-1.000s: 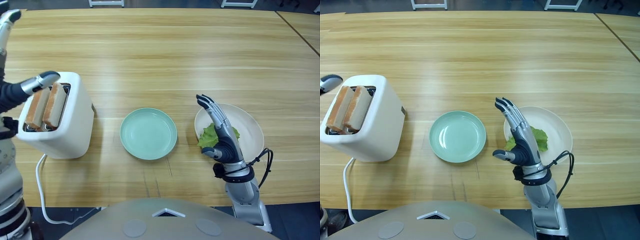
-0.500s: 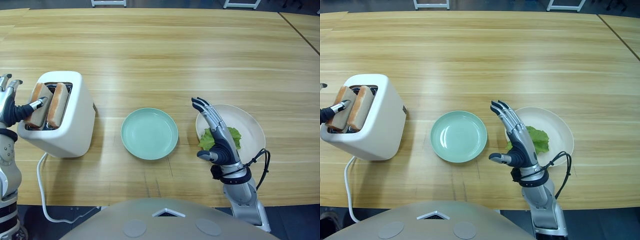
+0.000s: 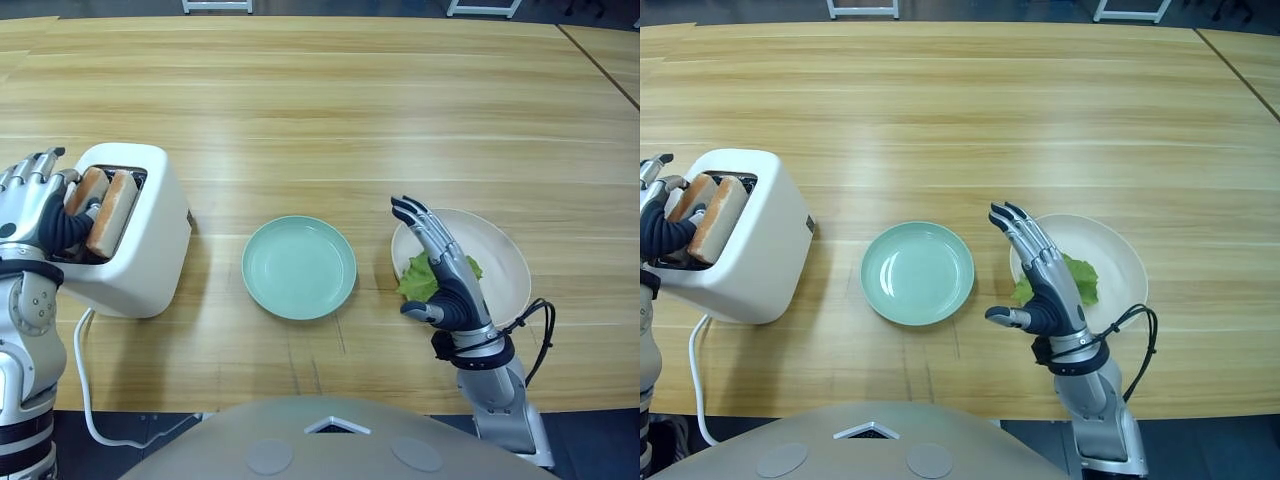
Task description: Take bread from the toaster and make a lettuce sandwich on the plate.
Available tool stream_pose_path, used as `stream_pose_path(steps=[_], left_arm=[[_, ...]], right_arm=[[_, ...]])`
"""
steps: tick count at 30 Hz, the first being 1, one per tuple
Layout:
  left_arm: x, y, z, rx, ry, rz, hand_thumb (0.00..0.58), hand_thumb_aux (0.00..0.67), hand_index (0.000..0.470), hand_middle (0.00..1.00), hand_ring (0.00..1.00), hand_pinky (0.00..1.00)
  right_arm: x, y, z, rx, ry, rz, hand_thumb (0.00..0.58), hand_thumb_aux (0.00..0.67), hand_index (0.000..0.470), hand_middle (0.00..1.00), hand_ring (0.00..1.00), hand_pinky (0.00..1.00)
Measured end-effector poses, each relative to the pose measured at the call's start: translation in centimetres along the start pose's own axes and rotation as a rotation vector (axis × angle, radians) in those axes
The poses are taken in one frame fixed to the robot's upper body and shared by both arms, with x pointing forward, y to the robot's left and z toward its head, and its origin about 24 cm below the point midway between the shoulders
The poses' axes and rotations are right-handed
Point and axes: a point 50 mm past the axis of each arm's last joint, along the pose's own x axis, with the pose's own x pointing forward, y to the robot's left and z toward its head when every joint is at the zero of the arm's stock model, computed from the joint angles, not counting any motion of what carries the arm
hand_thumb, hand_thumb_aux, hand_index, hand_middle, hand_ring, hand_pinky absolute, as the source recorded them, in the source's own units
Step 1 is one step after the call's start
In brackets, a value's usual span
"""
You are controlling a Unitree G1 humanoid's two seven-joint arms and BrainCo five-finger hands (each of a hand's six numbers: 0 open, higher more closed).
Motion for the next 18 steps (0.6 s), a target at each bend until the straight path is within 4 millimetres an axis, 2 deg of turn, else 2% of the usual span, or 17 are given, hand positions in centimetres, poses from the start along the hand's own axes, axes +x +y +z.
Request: stream_pose_path(steps=[1,6,9,12,15,16,17,18], left_arm=[[0.0,0.6,-0.1,-0.011,0.002,0.029,0.580,0.670,0.470,1.00,1.00,1.00],[0.1,4.2,-0.1,-0.086,-0.021,0.215,0.580,0.670,0.470,1.00,1.00,1.00],[0.2,5.7,0.6,-0.144,-0.078,0.283,0.580,0.670,0.470,1.00,1.00,1.00],[0.1,7.1,1.4,-0.205,-0.141,0.341,0.580,0.670,0.470,1.00,1.00,1.00],[-0.1,9.4,2.8,-0.305,-0.258,0.426,0.580,0.670,0.470,1.00,1.00,1.00],[-0.1,10.0,3.5,-0.338,-0.305,0.438,0.580,0.670,0.470,1.00,1.00,1.00],[-0.1,10.4,4.2,-0.369,-0.357,0.438,0.580,0.670,0.470,1.00,1.00,1.00],[-0.1,10.6,5.2,-0.413,-0.417,0.422,0.580,0.670,0.470,1.00,1.00,1.00]], right_arm=[[0.1,-0.5,-0.3,-0.042,-0.004,0.006,0.000,0.000,0.000,0.00,0.00,0.00],[0.4,-4.4,-4.3,-0.433,0.042,0.101,0.000,0.000,0.000,0.00,0.00,0.00],[0.0,-5.8,-7.1,-0.581,0.066,0.178,0.000,0.000,0.000,0.00,0.00,0.00],[-0.9,-6.5,-9.7,-0.693,0.098,0.285,0.100,0.060,0.042,0.00,0.00,0.00],[-2.0,-6.6,-11.9,-0.760,0.128,0.397,0.251,0.166,0.116,0.00,0.00,0.00],[-2.2,-6.5,-12.5,-0.771,0.131,0.420,0.275,0.184,0.129,0.00,0.00,0.00],[-2.5,-6.4,-13.0,-0.783,0.134,0.448,0.390,0.286,0.201,0.00,0.00,0.00],[-2.7,-6.3,-13.5,-0.794,0.134,0.482,0.438,0.339,0.238,0.00,0.00,0.00]])
